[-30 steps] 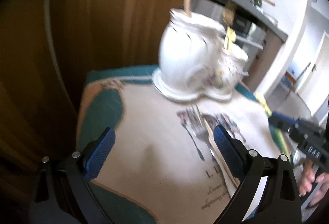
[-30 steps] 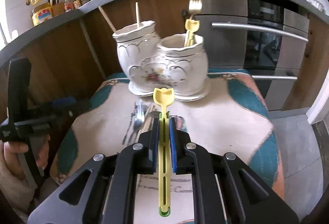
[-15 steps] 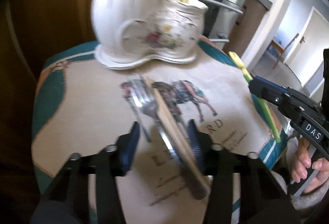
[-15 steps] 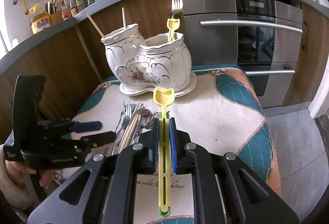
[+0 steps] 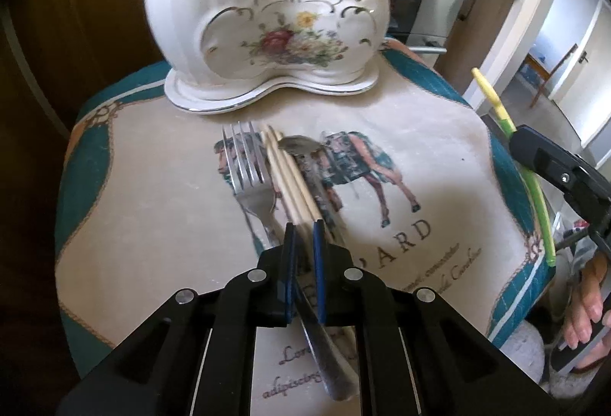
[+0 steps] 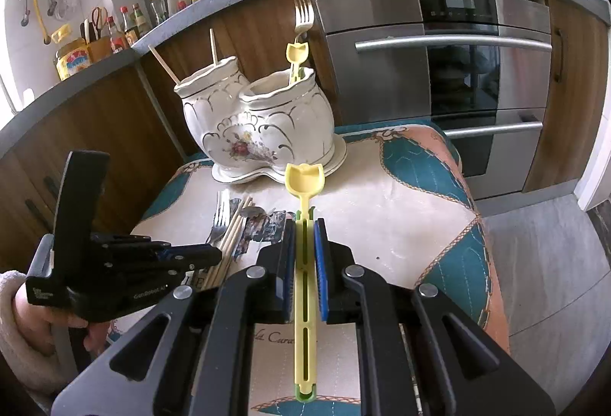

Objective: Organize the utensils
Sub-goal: 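Grasp a wooden chopstick with the left tool while the right holds the yellow utensil, then lift chopstick over larger pot with left tool while right carries yellow utensil over smaller pot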

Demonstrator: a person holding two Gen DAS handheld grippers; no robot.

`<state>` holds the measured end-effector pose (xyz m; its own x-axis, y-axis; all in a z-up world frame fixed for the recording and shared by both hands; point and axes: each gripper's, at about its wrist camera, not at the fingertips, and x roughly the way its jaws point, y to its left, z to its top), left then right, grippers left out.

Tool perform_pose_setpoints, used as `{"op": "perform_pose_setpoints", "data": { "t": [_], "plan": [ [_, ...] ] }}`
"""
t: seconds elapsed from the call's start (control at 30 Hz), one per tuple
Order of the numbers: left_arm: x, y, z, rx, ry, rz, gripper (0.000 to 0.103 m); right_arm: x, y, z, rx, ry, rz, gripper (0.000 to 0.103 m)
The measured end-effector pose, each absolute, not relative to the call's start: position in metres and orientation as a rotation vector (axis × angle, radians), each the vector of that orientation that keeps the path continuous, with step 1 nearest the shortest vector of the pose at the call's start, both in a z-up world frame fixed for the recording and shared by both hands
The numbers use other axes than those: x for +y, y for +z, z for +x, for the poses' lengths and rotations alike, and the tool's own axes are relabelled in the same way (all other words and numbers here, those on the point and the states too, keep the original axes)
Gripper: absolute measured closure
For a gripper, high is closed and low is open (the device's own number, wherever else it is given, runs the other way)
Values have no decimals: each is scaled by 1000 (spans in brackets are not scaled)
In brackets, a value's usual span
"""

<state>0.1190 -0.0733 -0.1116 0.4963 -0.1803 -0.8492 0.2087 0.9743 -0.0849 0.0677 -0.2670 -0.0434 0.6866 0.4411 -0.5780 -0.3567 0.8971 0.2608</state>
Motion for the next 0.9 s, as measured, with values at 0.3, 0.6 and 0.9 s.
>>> {"op": "perform_pose_setpoints", "data": {
  "t": [0.3, 0.6, 0.9],
  "plan": [
    [-74, -111, 132, 1041, -210, 43, 93, -264, -42, 65, 677, 463, 130, 93],
    [-67, -112, 126, 1035, -238, -5, 98, -259, -35, 58, 659, 476, 121, 93],
    [-58, -86, 101, 951, -306, -21, 99, -253, -31, 55, 643, 481, 115, 93]
  ]
}}
